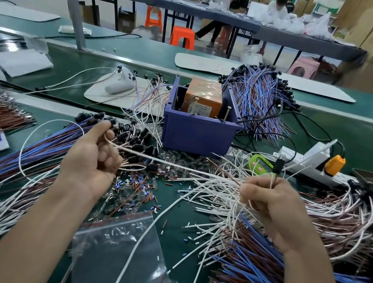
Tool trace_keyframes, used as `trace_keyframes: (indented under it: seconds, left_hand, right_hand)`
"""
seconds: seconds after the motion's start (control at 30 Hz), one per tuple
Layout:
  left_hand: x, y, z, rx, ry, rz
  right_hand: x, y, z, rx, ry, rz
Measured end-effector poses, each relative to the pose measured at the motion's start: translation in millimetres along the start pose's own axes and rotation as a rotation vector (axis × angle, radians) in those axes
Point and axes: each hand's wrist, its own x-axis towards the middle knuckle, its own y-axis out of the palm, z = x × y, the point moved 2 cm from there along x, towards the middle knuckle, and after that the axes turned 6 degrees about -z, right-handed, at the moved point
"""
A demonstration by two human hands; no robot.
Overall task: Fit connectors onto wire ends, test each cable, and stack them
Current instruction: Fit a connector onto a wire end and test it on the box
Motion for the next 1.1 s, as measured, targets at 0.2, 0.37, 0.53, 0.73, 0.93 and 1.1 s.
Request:
trace_keyframes:
  seconds: [0.2, 0.37, 0.53, 0.73, 0.93, 1.1]
  left_hand:
    - [5.3, -2.6, -7.0, -0.100, 0.042, -0.048]
    - [2.1, -0.6, -3.3, -0.115, -0.041, -0.112]
    - [0.1, -1.4, -0.8, 0.104, 0.048, -0.079]
    - [-10.1, 10.2, 8.3, 0.173, 0.004, 0.214]
    - [-14.0, 14.5, 12.5, 0.464, 0.205, 0.233]
    - [-13.7, 18.8, 16.3, 0.495, 0.303, 0.197]
  right_hand:
    - [-3.4, 4.0, 3.0, -0.027, -0.033, 0.049]
    - [-1.4, 6.1, 1.3, -0.079, -0.080, 0.087]
    - [-2.8, 2.6, 2.6, -0.004, -0.025, 0.065]
    - [0.4, 4.8, -0.3, -0.032, -0.062, 0.060]
    - [1.7, 6.2, -3.1, -0.062, -0.096, 0.075]
    - [4.4, 7.4, -4.4, -0.023, -0.095, 0.019]
